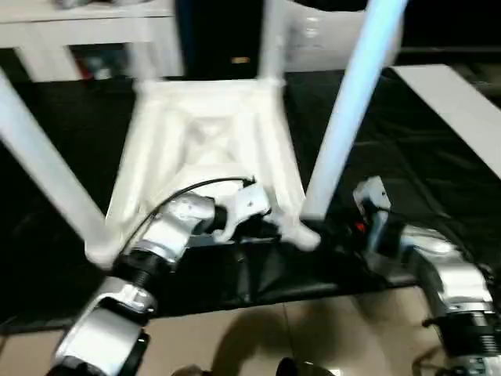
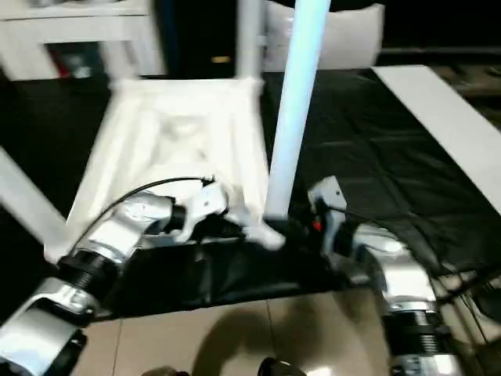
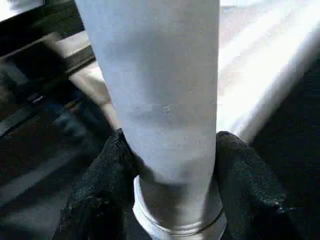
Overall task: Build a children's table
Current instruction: Rotate leg to tighten
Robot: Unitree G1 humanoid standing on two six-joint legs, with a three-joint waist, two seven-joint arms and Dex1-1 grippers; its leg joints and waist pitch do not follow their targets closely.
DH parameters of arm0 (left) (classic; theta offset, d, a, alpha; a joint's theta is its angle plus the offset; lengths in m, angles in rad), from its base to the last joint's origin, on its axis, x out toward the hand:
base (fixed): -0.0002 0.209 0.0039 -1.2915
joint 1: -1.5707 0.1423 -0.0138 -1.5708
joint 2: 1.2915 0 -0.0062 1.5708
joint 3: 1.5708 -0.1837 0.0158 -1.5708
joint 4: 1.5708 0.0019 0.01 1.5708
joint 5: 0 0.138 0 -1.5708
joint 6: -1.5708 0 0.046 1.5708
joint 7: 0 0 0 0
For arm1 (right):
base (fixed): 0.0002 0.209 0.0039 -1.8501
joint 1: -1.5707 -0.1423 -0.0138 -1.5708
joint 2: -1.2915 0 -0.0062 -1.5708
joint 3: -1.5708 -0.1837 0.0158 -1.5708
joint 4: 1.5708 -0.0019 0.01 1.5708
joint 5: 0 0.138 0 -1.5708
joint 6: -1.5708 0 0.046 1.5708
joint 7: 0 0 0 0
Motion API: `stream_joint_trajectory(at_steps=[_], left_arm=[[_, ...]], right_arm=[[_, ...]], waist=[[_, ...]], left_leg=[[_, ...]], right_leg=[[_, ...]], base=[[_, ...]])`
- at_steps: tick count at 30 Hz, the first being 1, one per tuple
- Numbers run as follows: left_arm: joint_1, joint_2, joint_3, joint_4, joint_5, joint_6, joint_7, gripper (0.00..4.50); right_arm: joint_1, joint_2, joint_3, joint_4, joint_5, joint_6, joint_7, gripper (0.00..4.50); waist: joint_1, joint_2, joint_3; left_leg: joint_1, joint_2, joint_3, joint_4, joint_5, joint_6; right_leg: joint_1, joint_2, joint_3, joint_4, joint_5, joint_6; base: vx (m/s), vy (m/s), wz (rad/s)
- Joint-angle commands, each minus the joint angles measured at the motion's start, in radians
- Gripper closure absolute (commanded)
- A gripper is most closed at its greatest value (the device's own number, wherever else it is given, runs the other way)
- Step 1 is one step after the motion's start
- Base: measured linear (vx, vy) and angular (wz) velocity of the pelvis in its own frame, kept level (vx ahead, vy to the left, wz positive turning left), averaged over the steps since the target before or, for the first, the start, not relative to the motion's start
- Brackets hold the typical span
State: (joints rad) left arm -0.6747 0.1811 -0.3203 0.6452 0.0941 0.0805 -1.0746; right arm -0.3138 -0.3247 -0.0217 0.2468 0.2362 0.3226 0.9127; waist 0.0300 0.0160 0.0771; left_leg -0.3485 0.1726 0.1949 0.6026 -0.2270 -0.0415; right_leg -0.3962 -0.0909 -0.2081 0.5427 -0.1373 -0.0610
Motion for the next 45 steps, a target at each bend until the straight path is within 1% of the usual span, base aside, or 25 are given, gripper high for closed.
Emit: stream_joint_trajectory(at_steps=[1,5,9,11,14,16,17,19,20,21,24,27,29,31,32,34,35,36,37,38,40,41,42,44,45], left_arm=[[-0.024,-0.126,-0.024,-0.028,-0.028,0.043,0.084,4.50],[-0.051,-0.221,-0.001,0.004,0.006,0.102,0.255,4.50],[-0.056,-0.256,0.003,0.002,0.018,0.118,0.312,4.50],[-0.053,-0.258,-0.002,-0.006,0.021,0.121,0.312,4.50],[-0.046,-0.238,-0.016,-0.017,0.034,0.106,0.285,4.50],[-0.039,-0.202,-0.029,-0.020,0.047,0.069,0.252,4.50],[-0.039,-0.202,-0.029,-0.020,0.047,0.069,0.252,4.50],[-0.029,-0.159,-0.039,-0.025,0.050,0.024,0.203,4.50],[-0.025,-0.140,-0.038,-0.025,0.050,0.012,0.190,4.50],[-0.022,-0.111,-0.039,-0.021,0.047,-0.028,0.158,4.50],[-0.014,-0.044,-0.047,-0.004,0.046,-0.144,0.082,4.50],[-0.008,-0.005,-0.051,0.007,0.036,-0.217,0.020,4.50],[-0.010,0.022,-0.049,0.024,0.039,-0.235,0.006,4.50],[-0.006,0.036,-0.031,0.031,0.022,-0.239,-0.004,4.50],[-0.003,0.038,-0.022,0.027,0.010,-0.237,-0.010,4.50],[0.009,0.044,0.019,0.010,-0.045,-0.236,-0.036,4.23],[0.016,0.046,0.034,-0.003,-0.062,-0.232,-0.038,4.23],[0.025,0.048,0.049,-0.021,-0.082,-0.231,-0.037,4.07],[0.043,0.042,0.077,-0.058,-0.115,-0.221,-0.022,3.96],[0.060,0.034,0.103,-0.093,-0.150,-0.203,-0.010,3.93],[0.127,0.020,0.179,-0.210,-0.219,-0.125,0.072,3.82],[0.137,0.018,0.189,-0.226,-0.223,-0.109,0.090,3.74],[0.167,0.009,0.213,-0.262,-0.209,-0.074,0.167,3.64],[0.223,-0.012,0.250,-0.327,-0.179,-0.026,0.290,3.48],[0.252,-0.029,0.270,-0.364,-0.168,-0.008,0.346,3.42]], right_arm=[[-0.030,0.098,0.063,-0.025,-0.034,0.056,-0.136,2.51],[-0.048,0.200,0.037,-0.054,-0.081,0.179,-0.365,2.52],[-0.055,0.242,0.027,-0.069,-0.087,0.206,-0.436,2.52],[-0.050,0.244,0.031,-0.073,-0.101,0.182,-0.454,1.98],[-0.032,0.233,0.025,-0.087,-0.101,0.162,-0.446,1.83],[-0.005,0.203,0.013,-0.117,-0.101,0.140,-0.434,1.42],[-0.005,0.203,0.013,-0.117,-0.101,0.140,-0.434,1.42],[0.028,0.160,0.002,-0.152,-0.095,0.122,-0.401,1.33],[0.046,0.138,-0.002,-0.172,-0.088,0.110,-0.374,1.20],[0.077,0.104,-0.018,-0.222,-0.045,0.143,-0.315,1.07],[0.147,0.031,-0.055,-0.323,0.015,0.171,-0.227,0.88],[0.189,-0.011,-0.085,-0.373,0.047,0.170,-0.180,0.55],[0.226,-0.039,-0.105,-0.408,0.074,0.152,-0.141,0.33],[0.254,-0.043,-0.110,-0.432,0.075,0.124,-0.146,0.17],[0.259,-0.043,-0.108,-0.439,0.072,0.126,-0.156,0.09],[0.282,-0.041,-0.100,-0.474,0.056,0.151,-0.205,0.01],[0.291,-0.036,-0.099,-0.488,0.060,0.160,-0.216,0.01],[0.301,-0.030,-0.098,-0.502,0.064,0.166,-0.223,0.00],[0.312,-0.017,-0.099,-0.517,0.073,0.169,-0.232,0.00],[0.321,-0.006,-0.103,-0.530,0.084,0.175,-0.238,0.00],[0.364,0.010,-0.095,-0.574,0.091,0.176,-0.249,0.00],[0.372,0.009,-0.093,-0.581,0.089,0.172,-0.250,0.00],[0.388,0.019,-0.093,-0.594,0.091,0.167,-0.260,0.00],[0.405,0.033,-0.090,-0.609,0.083,0.159,-0.292,0.00],[0.405,0.039,-0.086,-0.613,0.075,0.158,-0.311,0.00]], waist=[[0.003,-0.012,-0.063],[-0.003,-0.010,-0.066],[-0.003,-0.005,-0.074],[-0.001,-0.002,-0.078],[0.000,-0.001,-0.077],[0.003,0.000,-0.079],[0.008,0.009,-0.087],[0.017,0.005,-0.091],[0.020,0.015,-0.097],[0.022,0.012,-0.098],[0.037,0.023,-0.097],[0.042,0.021,-0.096],[0.050,0.017,-0.093],[0.056,0.005,-0.094],[0.059,0.009,-0.095],[0.060,0.000,-0.097],[0.060,0.002,-0.098],[0.060,-0.008,-0.099],[0.060,-0.014,-0.098],[0.066,-0.006,-0.100],[0.065,-0.017,-0.095],[0.066,-0.013,-0.094],[0.064,-0.021,-0.090],[0.058,-0.019,-0.085],[0.052,-0.025,-0.084]], left_leg=[[-0.001,0.060,-0.044,-0.064,-0.147,0.066],[-0.002,0.059,-0.047,-0.064,-0.124,0.071],[-0.004,0.065,-0.047,-0.065,-0.102,0.094],[-0.006,0.067,-0.048,-0.065,-0.091,0.103],[-0.005,0.068,-0.046,-0.065,-0.096,0.109],[-0.002,0.070,-0.046,-0.066,-0.093,0.109],[0.000,0.071,-0.048,-0.063,-0.086,0.106],[-0.004,0.074,-0.049,-0.063,-0.058,0.119],[-0.002,0.076,-0.049,-0.061,-0.051,0.121],[-0.002,0.078,-0.048,-0.061,-0.051,0.126],[-0.002,0.078,-0.048,-0.061,-0.064,0.133],[-0.002,0.074,-0.045,-0.064,-0.096,0.110],[0.006,0.072,-0.041,-0.064,-0.122,0.093],[0.007,0.074,-0.042,-0.066,-0.122,0.082],[0.006,0.074,-0.043,-0.066,-0.120,0.080],[0.001,0.078,-0.045,-0.066,-0.084,0.081],[0.000,0.076,-0.045,-0.066,-0.078,0.083],[-0.003,0.074,-0.043,-0.065,-0.065,0.088],[-0.006,0.071,-0.041,-0.065,-0.063,0.093],[-0.005,0.074,-0.039,-0.064,-0.060,0.089],[-0.002,0.082,-0.040,-0.068,-0.069,0.084],[0.000,0.086,-0.041,-0.068,-0.073,0.080],[0.001,0.085,-0.040,-0.069,-0.083,0.081],[0.004,0.082,-0.040,-0.071,-0.117,0.070],[0.004,0.079,-0.039,-0.070,-0.135,0.059]], right_leg=[[0.064,-0.090,0.065,-0.109,-0.513,0.059],[0.063,-0.090,0.063,-0.107,-0.489,0.055],[0.064,-0.095,0.072,-0.095,-0.411,0.027],[0.067,-0.098,0.075,-0.088,-0.383,0.014],[0.065,-0.099,0.078,-0.087,-0.373,0.001],[0.065,-0.099,0.080,-0.087,-0.369,-0.002],[0.069,-0.102,0.080,-0.083,-0.358,-0.005],[0.070,-0.101,0.085,-0.071,-0.291,-0.014],[0.072,-0.103,0.085,-0.066,-0.276,-0.022],[0.071,-0.103,0.087,-0.064,-0.254,-0.029],[0.072,-0.102,0.087,-0.065,-0.245,-0.030],[0.072,-0.100,0.084,-0.072,-0.308,-0.007],[0.066,-0.097,0.081,-0.084,-0.373,0.026],[0.064,-0.099,0.081,-0.086,-0.391,0.043],[0.065,-0.101,0.081,-0.082,-0.388,0.041],[0.065,-0.103,0.085,-0.075,-0.353,0.036],[0.065,-0.104,0.084,-0.072,-0.344,0.033],[0.067,-0.104,0.086,-0.068,-0.330,0.030],[0.068,-0.105,0.085,-0.068,-0.337,0.032],[0.069,-0.114,0.087,-0.066,-0.341,0.020],[0.063,-0.109,0.085,-0.068,-0.355,0.010],[0.063,-0.111,0.085,-0.067,-0.358,0.009],[0.059,-0.107,0.085,-0.073,-0.371,0.019],[0.057,-0.105,0.081,-0.082,-0.419,0.040],[0.059,-0.104,0.076,-0.089,-0.458,0.063]], base=[[0.000,0.000,0.00],[0.000,0.000,0.00],[0.000,0.000,0.00],[0.000,0.000,0.00],[0.000,0.000,0.00],[0.000,0.000,0.00],[0.000,0.000,0.00],[0.000,0.000,0.00],[0.000,0.000,0.00],[0.000,0.000,0.00],[0.000,0.000,0.00],[0.000,0.000,0.00],[0.000,0.000,0.00],[0.000,0.000,0.00],[0.000,0.000,0.00],[0.000,0.000,0.00],[0.000,0.000,0.00],[0.000,0.000,0.00],[0.000,0.000,0.00],[0.000,0.000,0.00],[0.000,0.000,0.00],[0.000,0.000,0.00],[0.000,0.000,0.00],[0.000,0.000,0.00],[0.000,0.000,0.00]])
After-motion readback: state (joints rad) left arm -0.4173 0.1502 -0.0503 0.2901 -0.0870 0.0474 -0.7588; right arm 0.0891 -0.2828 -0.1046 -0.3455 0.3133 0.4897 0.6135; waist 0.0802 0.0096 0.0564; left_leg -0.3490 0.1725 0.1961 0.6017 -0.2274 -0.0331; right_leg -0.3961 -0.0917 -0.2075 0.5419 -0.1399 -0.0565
